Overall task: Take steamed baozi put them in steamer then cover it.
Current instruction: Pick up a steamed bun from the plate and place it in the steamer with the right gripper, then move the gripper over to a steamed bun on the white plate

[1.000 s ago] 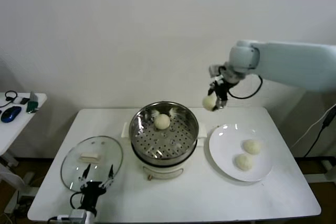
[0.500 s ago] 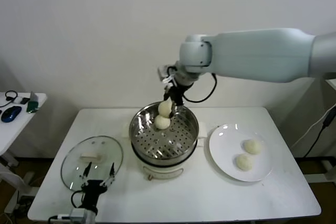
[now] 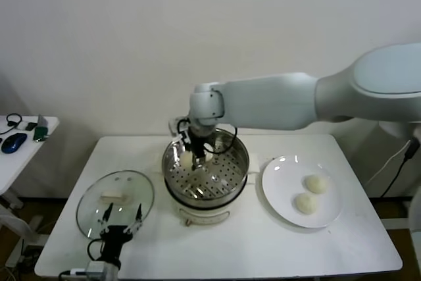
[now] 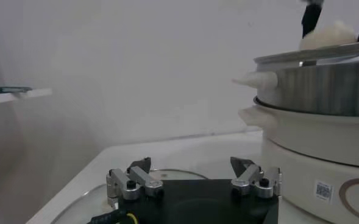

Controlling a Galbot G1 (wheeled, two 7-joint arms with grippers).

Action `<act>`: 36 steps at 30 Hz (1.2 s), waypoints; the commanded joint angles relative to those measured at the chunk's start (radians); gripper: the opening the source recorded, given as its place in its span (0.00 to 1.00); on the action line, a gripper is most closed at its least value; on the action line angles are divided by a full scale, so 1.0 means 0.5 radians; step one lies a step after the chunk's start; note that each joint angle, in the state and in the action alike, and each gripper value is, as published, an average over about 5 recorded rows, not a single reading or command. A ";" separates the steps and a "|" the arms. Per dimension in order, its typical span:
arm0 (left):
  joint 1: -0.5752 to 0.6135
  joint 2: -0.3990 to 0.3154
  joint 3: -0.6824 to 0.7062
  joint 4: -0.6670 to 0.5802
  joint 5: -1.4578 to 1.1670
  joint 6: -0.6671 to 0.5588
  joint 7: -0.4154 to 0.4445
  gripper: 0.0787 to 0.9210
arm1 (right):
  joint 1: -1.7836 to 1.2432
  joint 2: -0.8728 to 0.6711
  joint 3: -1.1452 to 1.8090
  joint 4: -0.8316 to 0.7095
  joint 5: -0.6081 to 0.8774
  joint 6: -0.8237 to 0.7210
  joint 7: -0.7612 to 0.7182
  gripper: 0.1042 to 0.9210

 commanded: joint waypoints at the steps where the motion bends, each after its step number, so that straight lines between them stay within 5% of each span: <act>1: -0.006 0.000 -0.001 0.011 -0.005 -0.003 -0.001 0.88 | -0.187 0.142 -0.002 -0.197 -0.154 -0.010 0.036 0.72; 9: -0.020 0.001 -0.002 0.023 -0.006 -0.001 0.000 0.88 | -0.214 0.148 0.009 -0.233 -0.117 -0.003 0.037 0.73; 18: -0.021 0.004 0.000 0.013 -0.005 0.019 0.015 0.88 | -0.036 -0.045 0.081 -0.074 -0.020 0.062 -0.018 0.88; 27: -0.025 0.002 0.007 -0.013 -0.008 0.061 0.028 0.88 | 0.524 -0.726 -0.152 0.343 0.177 0.157 -0.190 0.88; 36: -0.016 0.001 0.005 -0.021 -0.011 0.062 0.026 0.88 | 0.674 -1.537 -0.578 0.724 -0.200 0.225 -0.236 0.88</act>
